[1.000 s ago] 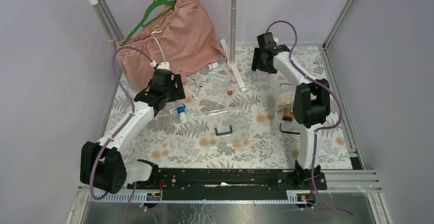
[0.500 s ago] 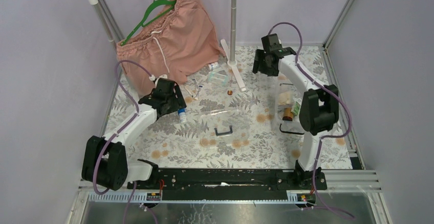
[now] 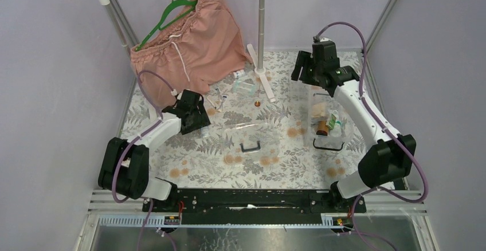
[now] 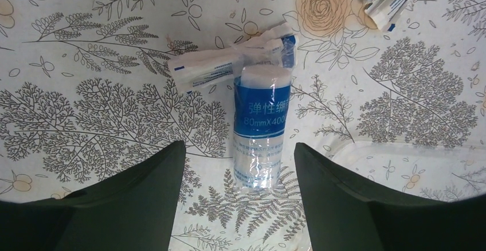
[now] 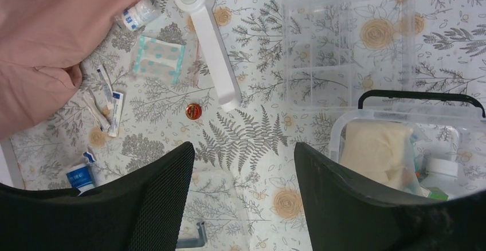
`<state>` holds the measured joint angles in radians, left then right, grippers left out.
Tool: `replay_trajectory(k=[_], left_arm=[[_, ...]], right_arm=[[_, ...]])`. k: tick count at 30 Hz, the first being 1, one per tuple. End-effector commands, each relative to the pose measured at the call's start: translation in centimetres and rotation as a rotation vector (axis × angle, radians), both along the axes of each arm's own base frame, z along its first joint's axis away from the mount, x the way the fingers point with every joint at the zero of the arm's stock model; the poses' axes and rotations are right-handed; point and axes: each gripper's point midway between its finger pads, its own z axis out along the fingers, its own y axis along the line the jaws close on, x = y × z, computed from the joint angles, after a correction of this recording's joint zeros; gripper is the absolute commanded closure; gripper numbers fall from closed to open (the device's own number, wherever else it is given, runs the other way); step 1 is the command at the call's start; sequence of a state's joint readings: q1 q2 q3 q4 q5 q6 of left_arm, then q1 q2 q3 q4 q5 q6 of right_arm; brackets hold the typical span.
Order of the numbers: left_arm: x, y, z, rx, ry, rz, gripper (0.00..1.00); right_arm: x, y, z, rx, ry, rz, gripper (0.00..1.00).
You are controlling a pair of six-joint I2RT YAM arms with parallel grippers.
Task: Organize the medicine kit
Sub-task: Pick up the medicine box compartment at the center of the board.
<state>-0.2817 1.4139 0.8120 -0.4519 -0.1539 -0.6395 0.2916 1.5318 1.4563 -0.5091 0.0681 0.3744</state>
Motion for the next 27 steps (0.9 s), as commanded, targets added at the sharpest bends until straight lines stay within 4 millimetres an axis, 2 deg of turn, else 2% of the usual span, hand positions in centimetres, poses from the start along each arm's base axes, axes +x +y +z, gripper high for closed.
replay_trajectory(k=[1, 13, 15, 18, 21, 25, 27], left_arm=[[-0.2, -0.7, -0.9, -0.014, 0.013, -0.001, 0.23], [-1.0, -1.1, -2.3, 0.002, 0.04, 0.0, 0.25], [-1.0, -1.1, -2.4, 0.003, 0.04, 0.001, 0.26], [-0.9, -1.1, -2.3, 0.003, 0.037, -0.001, 0.27], [-0.5, -1.0, -1.4, 0.008, 0.017, -0.004, 0.27], [0.0, -0.8, 0.1, 0.02, -0.027, -0.01, 0.25], [0.3, -0.7, 0.7, 0.026, -0.038, -0.013, 0.25]], right_arm=[[-0.4, -0.6, 1.4, 0.013, -0.051, -0.031, 0.27], [-2.3, -1.7, 2.4, 0.025, -0.093, -0.066, 0.26], [-2.7, -1.6, 2.2, 0.036, -0.092, -0.065, 0.26], [-2.8, -1.3, 0.7, 0.033, -0.051, -0.045, 0.26], [-2.0, -0.4, -0.5, 0.038, -0.012, -0.012, 0.27], [0.8, 0.6, -2.5, 0.015, 0.048, 0.003, 0.35], [2.5, 0.8, -4.8, -0.021, 0.114, -0.001, 0.38]])
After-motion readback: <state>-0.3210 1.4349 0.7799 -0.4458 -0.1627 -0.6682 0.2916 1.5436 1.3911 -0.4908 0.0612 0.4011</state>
